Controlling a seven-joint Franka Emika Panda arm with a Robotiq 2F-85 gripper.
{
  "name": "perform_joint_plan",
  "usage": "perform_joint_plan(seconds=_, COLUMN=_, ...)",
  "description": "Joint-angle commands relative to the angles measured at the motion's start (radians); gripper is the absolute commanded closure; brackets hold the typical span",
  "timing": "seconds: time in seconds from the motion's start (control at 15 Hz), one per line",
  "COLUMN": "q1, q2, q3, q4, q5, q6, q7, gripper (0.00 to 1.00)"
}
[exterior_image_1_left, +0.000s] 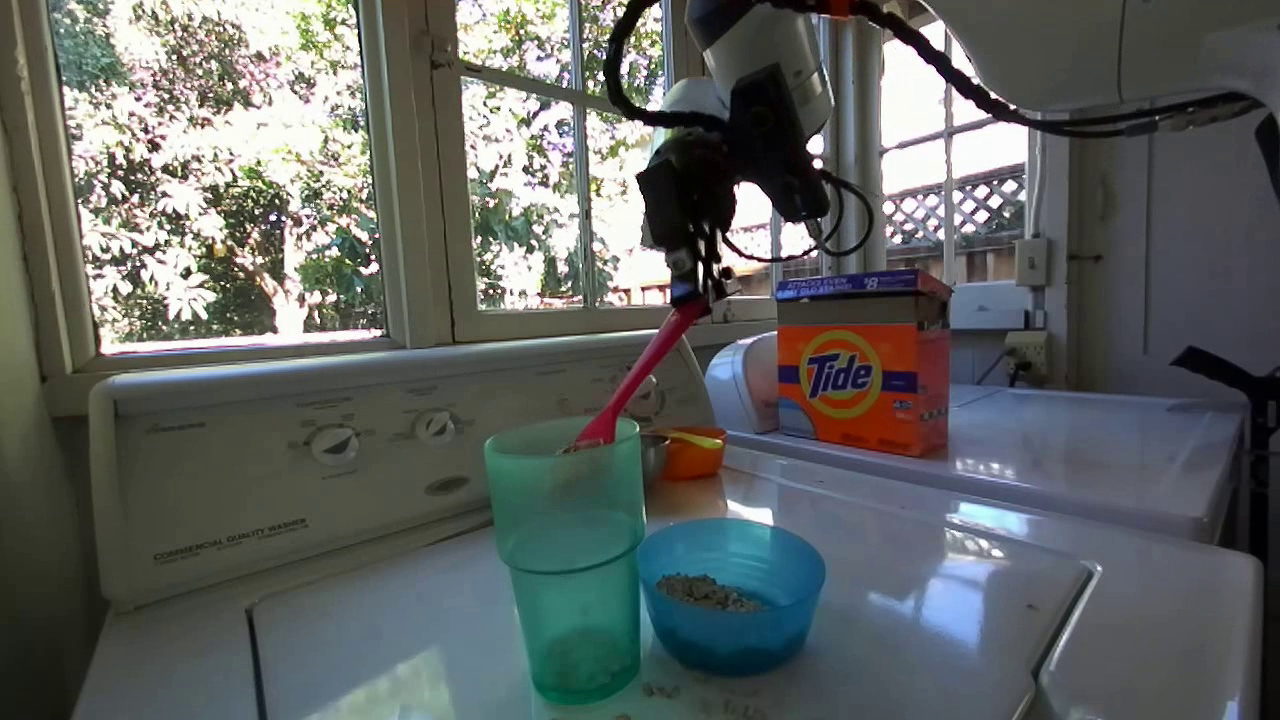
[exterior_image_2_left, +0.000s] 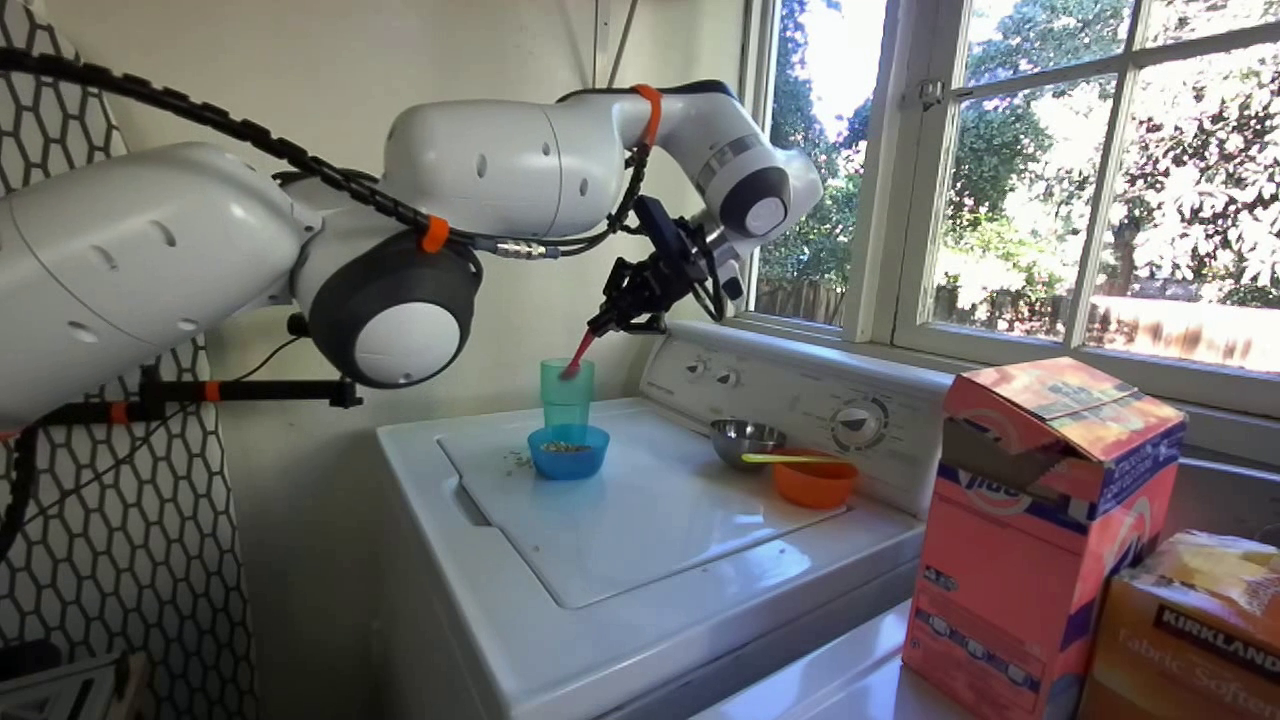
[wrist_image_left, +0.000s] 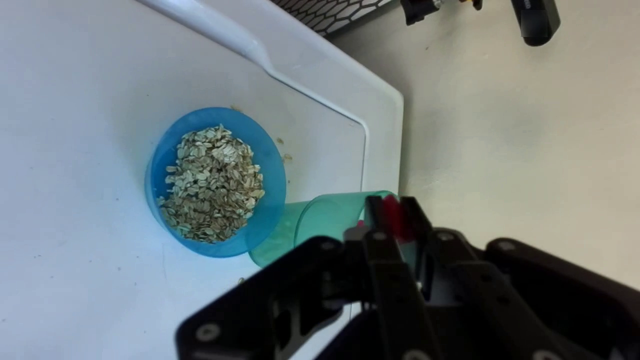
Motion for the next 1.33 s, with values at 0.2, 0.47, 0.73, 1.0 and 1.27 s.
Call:
perform_joint_plan(seconds=0.2, q1=0.096, q2=-0.071, q3=-0.066, q4=0.006, q5=-0.171, q6=-0.001, q7=-0.024, gripper=0.97)
perform_joint_plan(seconds=0.47, q1=0.169, q2=-0.101, q3=-0.094, q4=0.005, q5=-0.282, q6=0.005, q7=-0.059, gripper=0.97)
perform_joint_plan(seconds=0.73, q1=0.239, q2=-0.121, q3=-0.108, q4=0.005, q5=-0.377, q6=0.01, q7=-0.11, gripper=0.97)
perform_joint_plan(seconds=1.0, q1=0.294, q2=-0.126, q3=-0.118, q4=0.002, q5=-0.445, q6=0.006, q7=-0.15, gripper=0.97)
perform_joint_plan(seconds=1.27, q1=0.406, q2=-0.078, q3=-0.261, q4=0.1, q5=-0.44, q6=-0.03, q7=-0.206, gripper=0.97)
